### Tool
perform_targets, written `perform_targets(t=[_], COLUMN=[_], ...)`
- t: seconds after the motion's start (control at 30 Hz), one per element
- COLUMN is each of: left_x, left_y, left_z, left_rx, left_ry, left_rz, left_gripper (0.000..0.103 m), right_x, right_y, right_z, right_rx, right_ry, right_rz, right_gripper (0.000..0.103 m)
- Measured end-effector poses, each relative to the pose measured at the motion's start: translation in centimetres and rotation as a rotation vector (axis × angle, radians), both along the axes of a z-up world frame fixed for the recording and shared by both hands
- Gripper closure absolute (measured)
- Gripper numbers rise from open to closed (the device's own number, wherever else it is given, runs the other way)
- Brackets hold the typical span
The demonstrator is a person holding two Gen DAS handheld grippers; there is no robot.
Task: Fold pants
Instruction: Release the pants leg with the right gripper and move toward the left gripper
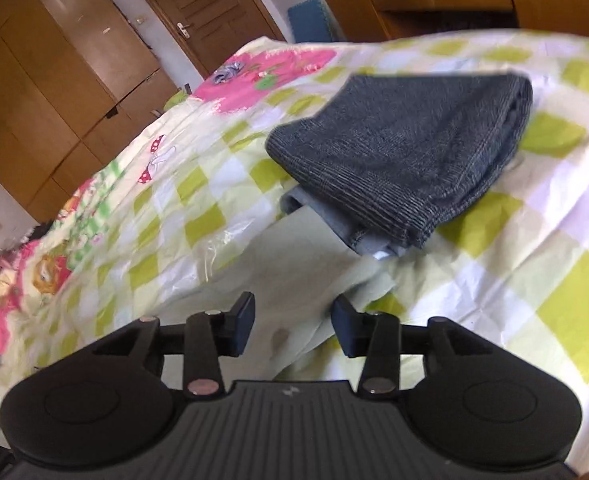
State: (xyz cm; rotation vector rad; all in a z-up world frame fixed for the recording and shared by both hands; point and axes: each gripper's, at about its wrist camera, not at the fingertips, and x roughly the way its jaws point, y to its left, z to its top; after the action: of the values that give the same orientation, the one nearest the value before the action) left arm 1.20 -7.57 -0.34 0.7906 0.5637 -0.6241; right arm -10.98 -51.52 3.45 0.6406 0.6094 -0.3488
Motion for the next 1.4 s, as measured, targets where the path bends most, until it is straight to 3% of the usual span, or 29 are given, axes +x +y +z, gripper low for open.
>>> perform_targets(t=[0.07,0.13,0.3,0.47,0.57,0.67,0.77,0.83,0.9,1.03,1.07,1.1,1.23,1.4], left_x=[0.3,1.0,3.7,6.2,8.5,11.0,12.0,12.3,12.6,13.1,13.1,12.9,12.9,13.9], left_y=[0.5,0.5,-1.3,-3.3,-3.6,-3.7,-3.5,-3.6,-3.7,-4.2,-4.3,-4.4,-3.9,-3.2], left_z=[0.0,0.1,0.7,-0.2,-0.4,-1.5,-2.0,-1.8,-1.9,-2.3,-2.2,-2.1,-1.4,-0.4], left_rx=[-0.017,-0.022,-0.064,0.027,0.064,0.116,0.129,0.141,0.156,0.180,0.182,0.185,0.186,0.115], left_ry=[0.009,-0.005,-0.037,-0.099,-0.075,-0.004,0.040,0.041,0.035,0.045,0.046,0.047,-0.025,-0.021], left_rz=[0.007,-0.010,-0.088,-0.234,-0.290,-0.298,-0.317,-0.318,-0.307,-0.311,-0.308,-0.309,-0.289,-0.224], left_gripper=[0.057,0.057,0.057,0.057,0.056,0.053,0.053,0.056,0.072,0.077,0.078,0.081,0.083,0.083], right_x=[0.9,3.3,11.7,16.5,18.6,20.0,19.7,19.4,19.1,20.5,20.8,21.0,20.8,21.1], right_y=[1.9,3.7,9.1,13.3,13.4,13.0,13.0,13.0,13.1,13.6,13.8,14.0,14.0,13.2], right_z=[1.2,2.2,0.9,-0.8,-1.3,-2.5,-1.9,-1.3,-0.9,-2.3,-2.5,-2.4,-0.2,0.5], right_rx=[-0.066,-0.105,-0.151,-0.353,-0.337,-0.307,-0.286,-0.288,-0.312,-0.330,-0.330,-0.341,-0.356,-0.338], right_ry=[-0.029,-0.034,0.071,0.159,0.241,0.317,0.321,0.318,0.305,0.368,0.384,0.391,0.339,0.276], right_rz=[0.061,0.192,0.543,0.798,0.936,0.992,1.022,1.033,1.060,1.097,1.095,1.090,1.052,1.010], right_gripper=[0.059,0.059,0.061,0.059,0.056,0.056,0.067,0.067,0.066,0.065,0.072,0.097,0.100,0.099])
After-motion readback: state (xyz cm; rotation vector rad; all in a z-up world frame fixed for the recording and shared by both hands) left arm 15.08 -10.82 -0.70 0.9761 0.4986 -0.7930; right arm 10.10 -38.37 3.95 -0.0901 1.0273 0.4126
